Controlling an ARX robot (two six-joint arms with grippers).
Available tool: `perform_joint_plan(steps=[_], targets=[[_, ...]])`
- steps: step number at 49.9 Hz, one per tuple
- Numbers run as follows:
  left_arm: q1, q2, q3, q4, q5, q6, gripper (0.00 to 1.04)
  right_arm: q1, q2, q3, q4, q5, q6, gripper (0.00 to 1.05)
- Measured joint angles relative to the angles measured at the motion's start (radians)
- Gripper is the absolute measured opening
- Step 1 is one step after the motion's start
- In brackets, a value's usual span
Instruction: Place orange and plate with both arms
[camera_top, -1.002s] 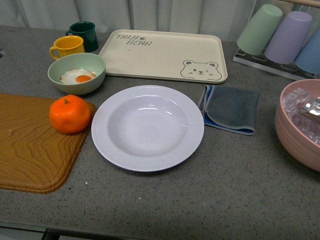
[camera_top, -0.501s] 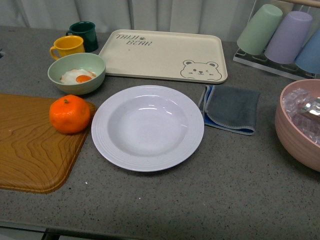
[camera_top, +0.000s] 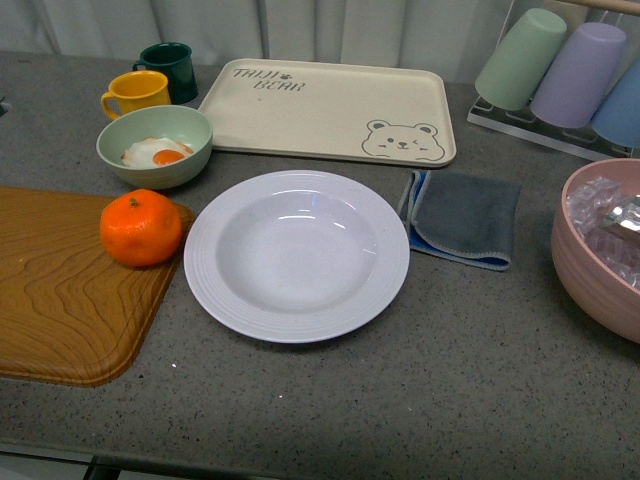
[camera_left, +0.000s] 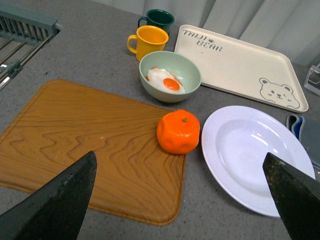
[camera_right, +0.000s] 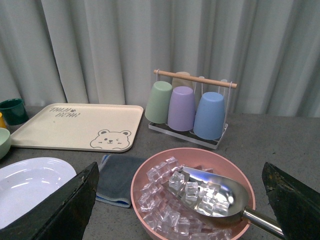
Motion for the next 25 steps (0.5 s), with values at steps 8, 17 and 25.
perform_joint_plan(steps=[8,17,25], targets=[[-0.034,0.410,0.126,0.259,-0.007,-0.028,0.98,0.000,0.000,0.000,0.000,0.000,0.000,0.95],[-0.072,0.685,0.254,0.310,0.005,-0.050,0.98,0.000,0.000,0.000,0.000,0.000,0.000,0.95],[-0.091,0.886,0.370,0.301,0.023,-0.071,0.98,0.000,0.000,0.000,0.000,0.000,0.000,0.95]])
